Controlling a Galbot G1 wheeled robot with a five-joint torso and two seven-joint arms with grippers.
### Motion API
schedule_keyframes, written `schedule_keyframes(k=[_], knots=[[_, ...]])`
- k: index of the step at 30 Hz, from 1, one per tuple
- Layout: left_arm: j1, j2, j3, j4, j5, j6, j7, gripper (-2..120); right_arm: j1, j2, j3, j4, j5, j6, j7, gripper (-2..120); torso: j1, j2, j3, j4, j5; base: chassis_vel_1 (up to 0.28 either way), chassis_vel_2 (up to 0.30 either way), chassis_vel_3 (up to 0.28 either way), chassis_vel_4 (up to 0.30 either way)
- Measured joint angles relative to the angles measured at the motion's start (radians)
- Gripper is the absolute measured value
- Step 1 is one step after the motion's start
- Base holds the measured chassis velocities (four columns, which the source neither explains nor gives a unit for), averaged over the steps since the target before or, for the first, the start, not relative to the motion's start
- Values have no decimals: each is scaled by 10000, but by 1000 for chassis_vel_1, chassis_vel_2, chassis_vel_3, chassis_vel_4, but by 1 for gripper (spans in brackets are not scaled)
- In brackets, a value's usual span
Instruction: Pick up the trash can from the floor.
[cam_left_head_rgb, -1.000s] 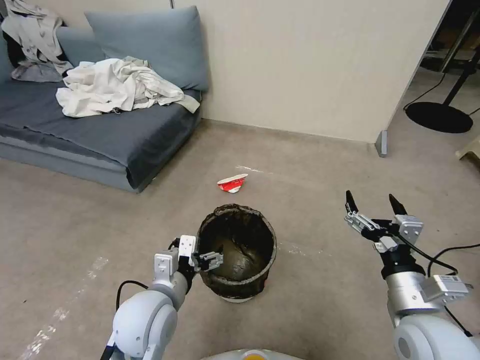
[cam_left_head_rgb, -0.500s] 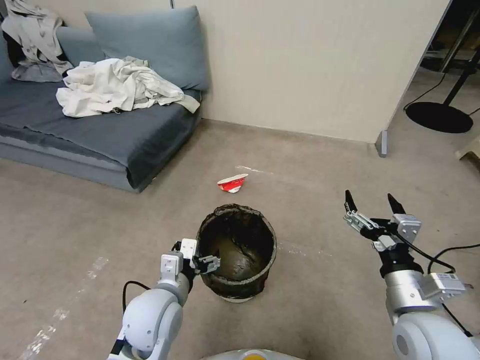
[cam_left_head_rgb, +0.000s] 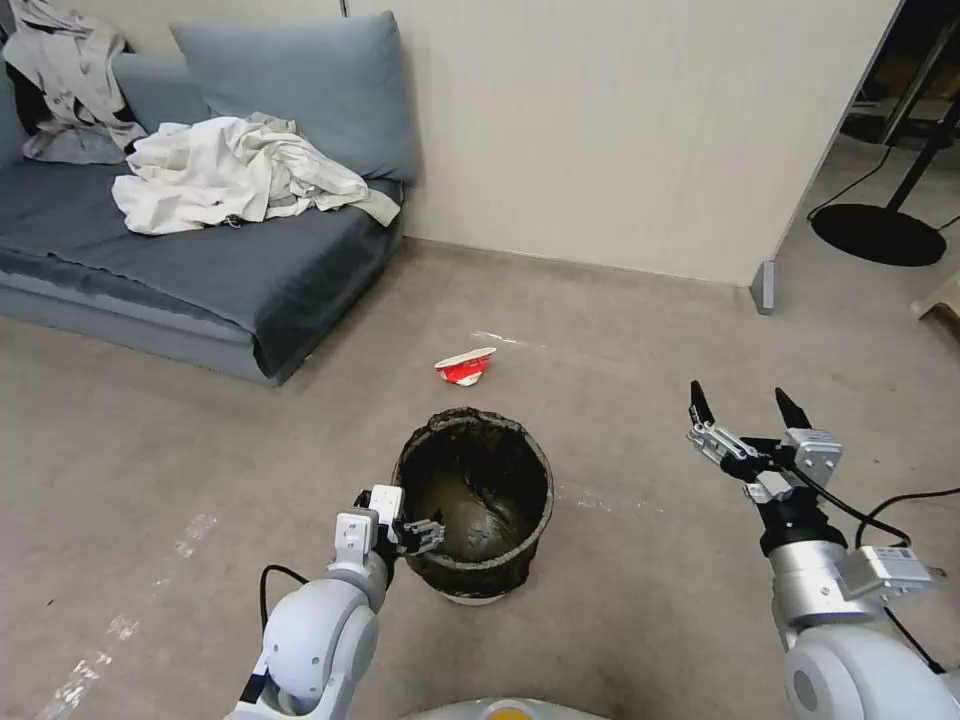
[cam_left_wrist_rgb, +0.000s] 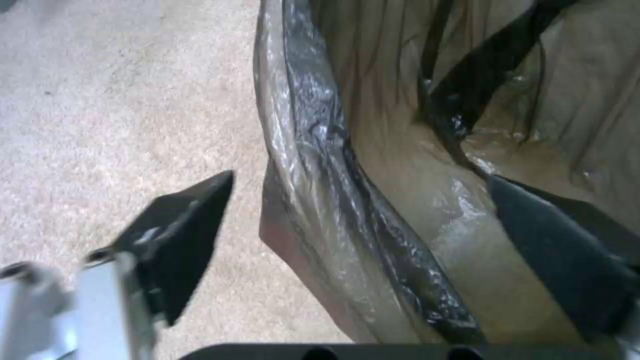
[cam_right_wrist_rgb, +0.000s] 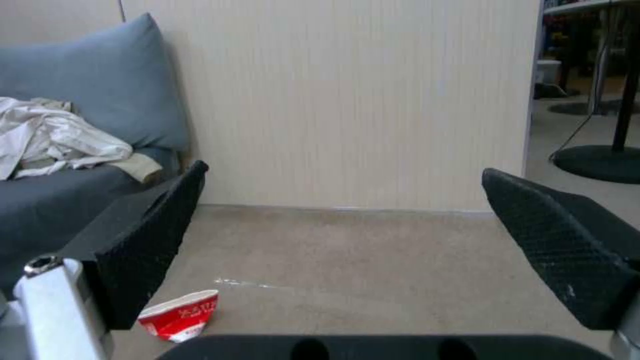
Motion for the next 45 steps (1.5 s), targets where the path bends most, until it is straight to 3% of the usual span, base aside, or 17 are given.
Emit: schedule_keyframes(k=[20, 27, 39, 45], knots=[[67, -169, -9, 331, 168, -14, -619, 17, -61, 34, -10, 28, 0, 65, -6, 100, -1, 1, -1, 1, 0, 0, 0, 0, 0], [106, -273, -24, 303, 263, -6, -774, 9, -50, 45, -34, 28, -1, 71, -21, 100, -1, 0, -1, -2, -4, 0, 0, 0, 0], [177, -402, -193, 102, 295, 4, -896, 7, -28, 29, -42, -18, -1, 105, -37, 100, 0, 0, 1, 0, -1, 0, 0, 0, 0], [337, -417, -398, -520, -324, 12, -941, 3, -31, -23, -26, -20, -1, 107, -36, 100, 0, 0, 1, 1, 1, 0, 0, 0, 0]])
